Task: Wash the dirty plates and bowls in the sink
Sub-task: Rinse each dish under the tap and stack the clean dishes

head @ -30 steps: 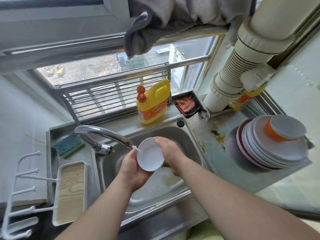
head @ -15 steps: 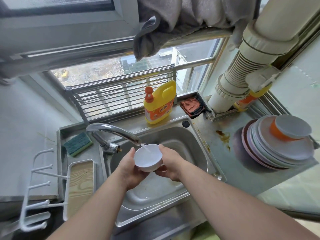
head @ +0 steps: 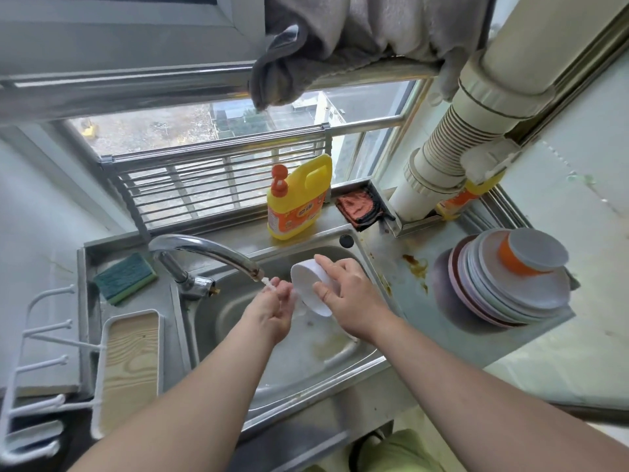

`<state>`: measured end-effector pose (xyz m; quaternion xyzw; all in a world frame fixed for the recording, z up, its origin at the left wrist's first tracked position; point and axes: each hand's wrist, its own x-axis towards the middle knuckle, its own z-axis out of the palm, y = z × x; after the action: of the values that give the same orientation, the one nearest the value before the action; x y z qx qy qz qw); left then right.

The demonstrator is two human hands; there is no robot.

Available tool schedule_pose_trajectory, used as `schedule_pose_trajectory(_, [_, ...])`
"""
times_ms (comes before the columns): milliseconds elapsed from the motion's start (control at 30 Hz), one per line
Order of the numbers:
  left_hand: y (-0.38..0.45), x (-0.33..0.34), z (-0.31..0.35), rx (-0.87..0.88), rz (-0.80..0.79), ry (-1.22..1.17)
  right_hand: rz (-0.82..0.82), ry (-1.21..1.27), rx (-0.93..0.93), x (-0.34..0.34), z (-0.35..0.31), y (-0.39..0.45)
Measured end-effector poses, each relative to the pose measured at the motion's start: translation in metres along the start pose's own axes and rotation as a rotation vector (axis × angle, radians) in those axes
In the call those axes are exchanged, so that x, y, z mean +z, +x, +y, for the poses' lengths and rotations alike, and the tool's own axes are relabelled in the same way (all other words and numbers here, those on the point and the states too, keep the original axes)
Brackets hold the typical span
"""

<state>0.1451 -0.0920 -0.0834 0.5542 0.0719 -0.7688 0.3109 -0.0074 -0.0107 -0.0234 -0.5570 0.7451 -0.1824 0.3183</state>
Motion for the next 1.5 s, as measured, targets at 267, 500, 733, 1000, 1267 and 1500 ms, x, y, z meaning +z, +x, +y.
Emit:
schedule_pose_trajectory(267, [0.003, -0.014, -0.009, 0.032, 0.09, 0.144, 0.166, -0.291, -0.081, -0.002, 0.021, -0.011])
schedule_pose_trajectory(500, [-0.006, -0.02, -0.02, -0.05, 0.087, 0.373, 0.253, -0.302, -0.048, -0.004, 0.025, -0.017])
schedule_pose_trajectory(733, [-0.003, -0.002, -0.057, 0.074, 0.108, 0.382, 0.161, 0.634, 0.441, -0.011, 0.048, -0.011])
schedule_pose_trajectory(1000, [-0.054, 0.114, -0.123, 0.379, -0.187, 0.722, 0.298, 0.723, 0.488, -0.096, 0.106, -0.027])
schedule_pose_trajectory(1267, [-0.089, 0.252, -0.222, 0.496, -0.536, 1.124, 0.57, 0.3, 0.466, -0.261, 0.206, -0.042])
schedule_pose_trajectory(1500, [-0.076, 0.304, -0.288, 0.648, -0.531, 1.444, 0.489, 0.14, 0.585, -0.302, 0.296, -0.043])
